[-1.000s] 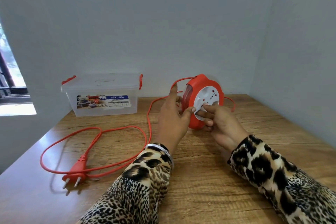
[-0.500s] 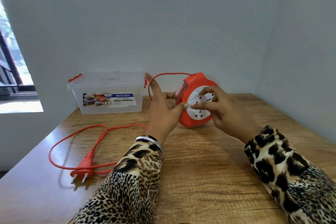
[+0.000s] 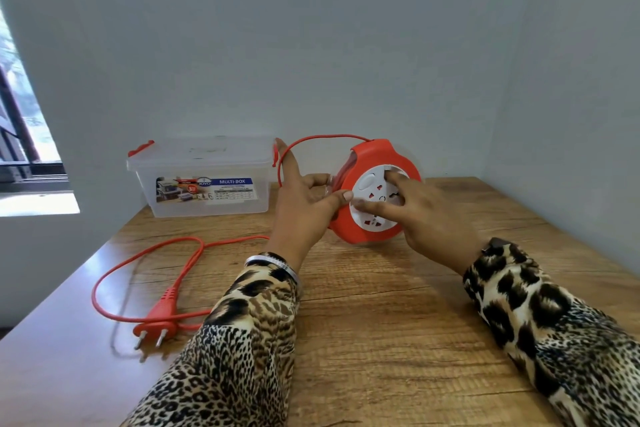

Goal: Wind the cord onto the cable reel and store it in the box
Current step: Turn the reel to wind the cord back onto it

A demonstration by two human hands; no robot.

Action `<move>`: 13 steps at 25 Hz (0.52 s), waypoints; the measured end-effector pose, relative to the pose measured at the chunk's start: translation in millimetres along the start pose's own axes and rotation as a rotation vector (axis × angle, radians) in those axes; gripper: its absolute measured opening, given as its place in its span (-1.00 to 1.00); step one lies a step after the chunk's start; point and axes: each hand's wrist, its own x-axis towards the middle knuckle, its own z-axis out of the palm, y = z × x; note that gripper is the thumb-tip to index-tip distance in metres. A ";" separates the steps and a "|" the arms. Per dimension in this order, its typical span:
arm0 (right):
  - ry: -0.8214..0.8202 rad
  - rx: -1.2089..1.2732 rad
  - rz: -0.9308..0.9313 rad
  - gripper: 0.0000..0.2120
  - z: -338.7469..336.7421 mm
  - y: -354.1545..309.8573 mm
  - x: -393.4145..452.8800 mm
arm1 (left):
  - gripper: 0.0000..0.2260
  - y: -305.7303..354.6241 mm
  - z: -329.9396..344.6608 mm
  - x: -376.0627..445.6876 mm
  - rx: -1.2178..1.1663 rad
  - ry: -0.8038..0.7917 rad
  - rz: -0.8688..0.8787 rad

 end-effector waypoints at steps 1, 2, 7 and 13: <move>-0.004 -0.053 0.011 -0.26 1.4 -0.9 -0.9 | 0.13 0.9 1.6 -0.5 0.020 -0.004 0.008; 0.011 -0.109 0.028 -0.26 2.4 -2.5 -1.7 | 0.12 2.2 3.2 -1.7 0.051 -0.002 0.020; -0.001 -0.199 0.245 -0.46 4.4 -14.9 -0.5 | 0.11 4.0 14.7 -8.3 0.207 0.005 0.101; 0.054 0.456 0.799 -0.34 1.5 -21.6 -4.0 | 0.04 -3.6 34.7 -14.8 0.219 -0.036 0.114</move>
